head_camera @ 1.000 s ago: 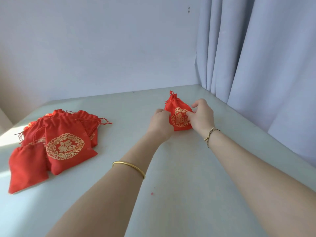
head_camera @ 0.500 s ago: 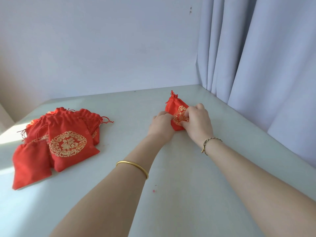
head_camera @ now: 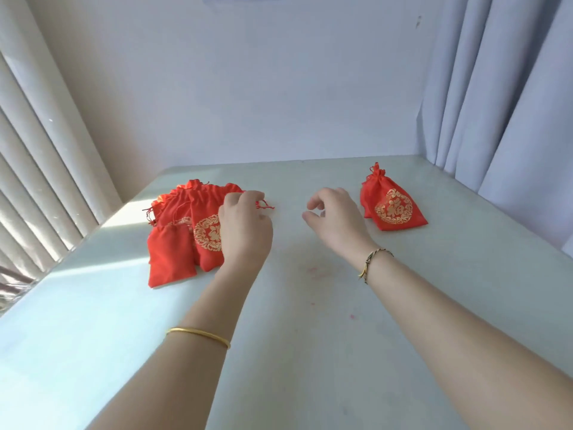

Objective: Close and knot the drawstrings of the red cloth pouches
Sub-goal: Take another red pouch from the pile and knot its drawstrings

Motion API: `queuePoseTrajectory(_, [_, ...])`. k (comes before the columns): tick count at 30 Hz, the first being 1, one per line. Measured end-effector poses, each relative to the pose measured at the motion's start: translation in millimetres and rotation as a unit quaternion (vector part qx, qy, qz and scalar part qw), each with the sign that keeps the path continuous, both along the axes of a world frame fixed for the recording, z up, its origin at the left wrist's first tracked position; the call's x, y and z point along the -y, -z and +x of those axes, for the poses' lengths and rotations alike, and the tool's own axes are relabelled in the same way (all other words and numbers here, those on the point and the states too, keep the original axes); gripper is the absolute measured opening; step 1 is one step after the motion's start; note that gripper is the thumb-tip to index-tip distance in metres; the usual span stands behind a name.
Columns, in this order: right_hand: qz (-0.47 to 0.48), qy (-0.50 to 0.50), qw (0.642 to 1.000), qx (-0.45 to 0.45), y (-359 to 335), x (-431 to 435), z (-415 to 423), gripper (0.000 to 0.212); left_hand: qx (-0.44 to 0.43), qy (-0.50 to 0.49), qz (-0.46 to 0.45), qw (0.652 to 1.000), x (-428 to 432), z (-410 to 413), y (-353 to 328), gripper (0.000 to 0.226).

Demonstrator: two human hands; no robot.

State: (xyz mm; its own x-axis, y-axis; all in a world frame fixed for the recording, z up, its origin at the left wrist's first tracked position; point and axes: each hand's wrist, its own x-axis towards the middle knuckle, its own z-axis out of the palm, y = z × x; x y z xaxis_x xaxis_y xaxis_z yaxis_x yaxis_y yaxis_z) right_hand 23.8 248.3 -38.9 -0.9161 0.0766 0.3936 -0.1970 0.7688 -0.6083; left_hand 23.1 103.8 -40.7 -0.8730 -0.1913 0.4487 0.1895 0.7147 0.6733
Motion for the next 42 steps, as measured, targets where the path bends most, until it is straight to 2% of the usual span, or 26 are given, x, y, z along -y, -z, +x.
queuePoseTrajectory(3, [-0.078,-0.075,0.993,0.041,-0.1,49.9,0.8,0.019,0.013,-0.109,0.038,0.993,42.3,11.8,4.9,0.045])
queuePoseTrajectory(6, [-0.103,-0.091,0.985,0.101,5.1,79.4,-2.2,0.031,0.027,-0.132,0.086,0.987,64.2,13.8,9.7,0.044])
queuePoseTrajectory(9, [-0.084,-0.084,0.984,0.131,14.9,90.9,-6.6,0.03,0.019,-0.089,0.109,0.99,69.7,8.3,11.7,0.043])
queuePoseTrajectory(11, [-0.094,-0.081,0.984,0.127,18.8,91.0,-8.4,0.037,0.02,-0.058,0.134,0.989,66.8,6.5,8.9,0.043])
queuePoseTrajectory(15, [-0.166,-0.097,0.971,0.138,18.3,86.2,-7.3,0.044,0.067,-0.026,0.262,0.962,60.9,6.0,-1.9,0.047])
queuePoseTrajectory(17, [-0.21,-0.105,0.961,0.147,16.7,83.0,-4.0,0.036,0.081,-0.014,0.283,0.956,59.4,7.3,-3.1,0.045])
queuePoseTrajectory(20, [-0.261,-0.088,0.949,0.153,12.7,72.7,3.1,0.023,0.098,0.025,0.285,0.953,55.4,12.6,-7.6,0.028])
queuePoseTrajectory(23, [-0.344,-0.079,0.92,0.172,-1.4,52.9,14.9,0.009,0.112,0.127,0.345,0.923,46.2,19.8,-21.2,0.017])
queuePoseTrajectory(25, [-0.374,-0.068,0.91,0.167,-14.3,36.1,21.7,0.023,0.136,0.198,0.365,0.899,35.9,23.2,-31.1,0.019])
queuePoseTrajectory(27, [-0.374,-0.047,0.915,0.144,-25.0,22.6,23.6,0.04,0.159,0.241,0.357,0.888,26.2,25.2,-35.9,0.02])
queuePoseTrajectory(31, [-0.41,-0.027,0.906,0.103,-30.8,10.4,23.7,0.031,0.193,0.263,0.35,0.878,15.1,29.4,-28.9,0.021])
queuePoseTrajectory(35, [-0.515,-0.041,0.844,0.145,-29.5,4.3,23.3,0.022,0.22,0.265,0.36,0.867,18.1,27.6,-22.9,0.022])
queuePoseTrajectory(39, [-0.621,-0.063,0.748,0.225,-27.2,-1.1,19.7,0.029,0.204,0.295,0.363,0.86,21.8,23.4,-27.7,0.007])
queuePoseTrajectory(42, [-0.641,-0.089,0.717,0.261,-25.2,-0.3,19.1,0.036,0.171,0.281,0.357,0.874,20.1,20.5,-26.8,0.013])
